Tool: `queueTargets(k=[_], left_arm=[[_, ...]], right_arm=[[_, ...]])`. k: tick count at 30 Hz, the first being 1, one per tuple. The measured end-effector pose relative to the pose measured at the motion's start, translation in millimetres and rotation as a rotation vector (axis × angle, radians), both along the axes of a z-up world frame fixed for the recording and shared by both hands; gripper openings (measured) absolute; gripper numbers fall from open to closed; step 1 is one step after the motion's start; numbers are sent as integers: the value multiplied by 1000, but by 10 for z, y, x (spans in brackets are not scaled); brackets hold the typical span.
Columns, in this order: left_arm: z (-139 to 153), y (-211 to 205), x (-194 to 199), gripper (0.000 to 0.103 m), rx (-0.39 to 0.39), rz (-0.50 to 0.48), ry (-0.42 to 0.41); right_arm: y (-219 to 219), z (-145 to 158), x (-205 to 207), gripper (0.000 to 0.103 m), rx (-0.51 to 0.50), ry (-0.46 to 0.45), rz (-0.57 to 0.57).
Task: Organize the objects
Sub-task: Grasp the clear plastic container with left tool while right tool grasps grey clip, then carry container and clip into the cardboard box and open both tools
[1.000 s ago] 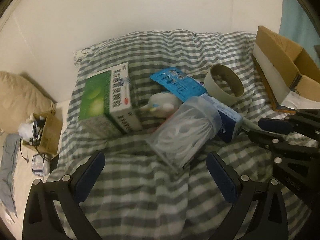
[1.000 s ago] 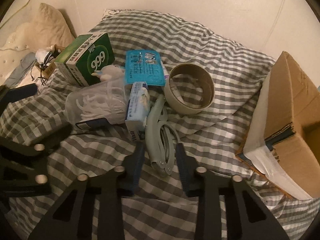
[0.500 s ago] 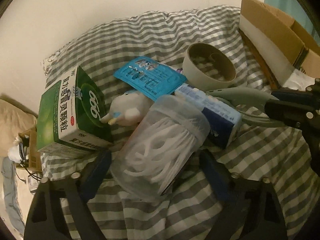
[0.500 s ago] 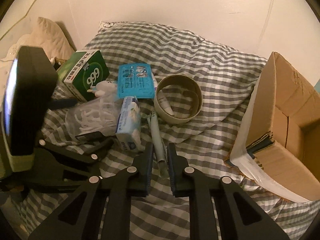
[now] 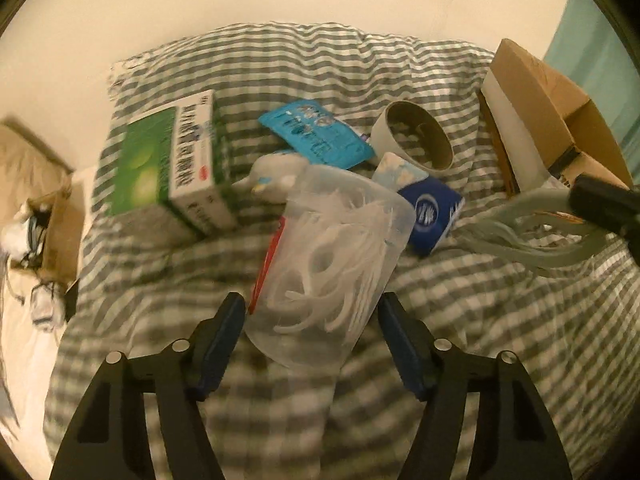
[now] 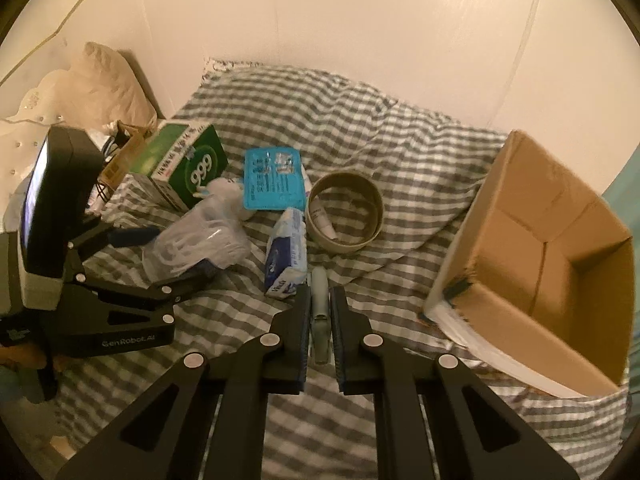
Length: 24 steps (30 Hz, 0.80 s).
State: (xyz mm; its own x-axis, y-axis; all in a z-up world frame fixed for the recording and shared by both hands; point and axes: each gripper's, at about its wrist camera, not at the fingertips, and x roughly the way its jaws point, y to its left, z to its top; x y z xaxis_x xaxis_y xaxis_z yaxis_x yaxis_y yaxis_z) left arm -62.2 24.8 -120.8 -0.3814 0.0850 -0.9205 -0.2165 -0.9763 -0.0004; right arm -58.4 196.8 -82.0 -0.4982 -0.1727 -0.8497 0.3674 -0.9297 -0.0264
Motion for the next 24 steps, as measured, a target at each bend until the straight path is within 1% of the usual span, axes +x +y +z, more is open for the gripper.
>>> queueTargets(k=[2, 5, 8, 11, 15, 20, 22, 24], left_arm=[[77, -11, 34, 68, 5, 22, 4], [260, -54, 158, 67, 43, 41, 15], [442, -25, 278, 65, 40, 43, 37], [655, 32, 372, 63, 36, 39, 62], [1026, 235, 437, 63, 44, 3, 127], [1470, 638, 413, 63, 107, -38, 179], [1621, 839, 360, 63, 125, -61, 205], [1755, 1057, 300, 63, 147, -94, 228]], right_arm=[[20, 135, 51, 9, -1, 12, -2], [74, 376, 182, 9, 2, 45, -3], [168, 653, 320, 9, 10, 84, -5], [256, 865, 439, 9, 21, 114, -7], [439, 1229, 586, 9, 19, 176, -26], [667, 1661, 668, 9, 24, 262, -56], [812, 1848, 641, 9, 22, 299, -83], [950, 1961, 595, 9, 20, 323, -110]])
